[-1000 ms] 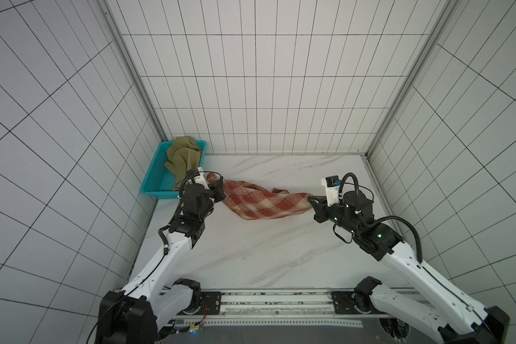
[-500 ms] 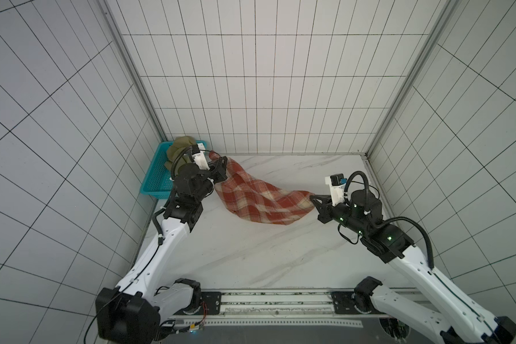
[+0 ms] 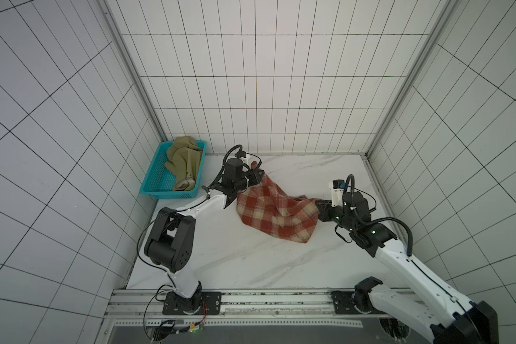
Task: Fold and stack skirts
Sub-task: Flatten out the skirt at the center of the table, then rotate the skirt at the center of the table.
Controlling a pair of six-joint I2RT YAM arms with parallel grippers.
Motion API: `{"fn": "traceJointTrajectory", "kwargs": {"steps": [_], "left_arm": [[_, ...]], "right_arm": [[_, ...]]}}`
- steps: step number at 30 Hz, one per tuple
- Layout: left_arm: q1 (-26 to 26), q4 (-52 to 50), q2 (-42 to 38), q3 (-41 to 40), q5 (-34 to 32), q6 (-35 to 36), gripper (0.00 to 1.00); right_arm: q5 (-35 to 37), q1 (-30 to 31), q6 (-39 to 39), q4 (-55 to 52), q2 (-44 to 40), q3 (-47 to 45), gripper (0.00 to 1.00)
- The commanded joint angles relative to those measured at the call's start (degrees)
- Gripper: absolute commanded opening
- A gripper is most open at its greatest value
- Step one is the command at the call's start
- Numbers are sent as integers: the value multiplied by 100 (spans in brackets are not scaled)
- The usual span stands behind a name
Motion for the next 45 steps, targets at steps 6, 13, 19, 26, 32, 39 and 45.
{"fn": "traceJointTrajectory", "kwargs": {"steps": [6,13,19,26,32,39,45], "left_arm": [[575,10,-1339,-964,629,-65,51],[284,-1188,-2770,-2609,431,94,54],[-425,-552,-2883,-3575,454,-609,61],[-2079,-273,-1974,-3059,76,-797,64],[-2184,496,-1141,-2906,-404,-992,72],[-2068,583,-564,-2594,-1093,-797,72],[-1675,629,-420,-2780,-1248,-610,58]], "right_arm": [[-625,-540,177,985,578,-410,0],[-888,-860,-14,1282,1107,-229,26],[-1114,-1121,-134,1212,1089,-125,56],[-1549,-1788,-55,1183,847,-406,65],[-1711,-2121,15,1404,782,-678,66],[-1617,-2091,-99,1498,982,-795,66],[-1435,-1620,-66,1853,1538,-935,66]]}}
